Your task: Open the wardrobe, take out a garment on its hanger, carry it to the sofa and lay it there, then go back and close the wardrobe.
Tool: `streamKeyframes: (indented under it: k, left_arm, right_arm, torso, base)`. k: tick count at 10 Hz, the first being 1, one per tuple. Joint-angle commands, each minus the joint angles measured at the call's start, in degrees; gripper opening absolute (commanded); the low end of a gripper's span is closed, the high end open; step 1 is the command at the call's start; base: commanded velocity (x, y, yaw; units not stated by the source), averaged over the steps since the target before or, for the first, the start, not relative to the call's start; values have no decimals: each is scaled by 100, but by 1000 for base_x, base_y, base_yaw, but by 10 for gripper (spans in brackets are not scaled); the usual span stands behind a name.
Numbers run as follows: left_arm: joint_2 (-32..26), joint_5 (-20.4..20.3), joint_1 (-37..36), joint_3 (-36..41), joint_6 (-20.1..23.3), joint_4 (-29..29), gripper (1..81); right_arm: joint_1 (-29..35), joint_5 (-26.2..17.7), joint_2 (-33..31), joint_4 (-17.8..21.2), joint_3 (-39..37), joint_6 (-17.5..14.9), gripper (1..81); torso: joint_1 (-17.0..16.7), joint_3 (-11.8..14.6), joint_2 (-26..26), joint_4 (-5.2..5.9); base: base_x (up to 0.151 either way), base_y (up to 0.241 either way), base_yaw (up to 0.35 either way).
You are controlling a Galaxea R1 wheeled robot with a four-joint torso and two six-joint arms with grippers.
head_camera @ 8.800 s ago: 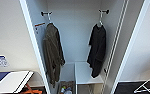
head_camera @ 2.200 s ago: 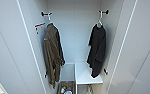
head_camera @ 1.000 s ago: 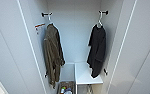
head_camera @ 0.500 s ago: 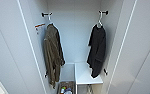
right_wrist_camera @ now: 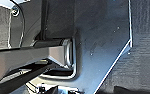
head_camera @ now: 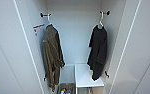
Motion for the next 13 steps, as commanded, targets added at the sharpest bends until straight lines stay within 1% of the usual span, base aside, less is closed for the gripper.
streamKeyframes:
  k: [1,13]
  left_arm:
    - [-25,224,-201,3,28,64,811]
    - [-7,277,-156,3,28,73,811]
  right_arm:
    - [252,-346,1,83,25,-20,811]
    - [261,-346,53,92,-1,-11,811]
  torso:
    - [1,0,0,0]
    - [1,0,0,0]
  base:
    - [115,0,0]
    - [116,0,0]
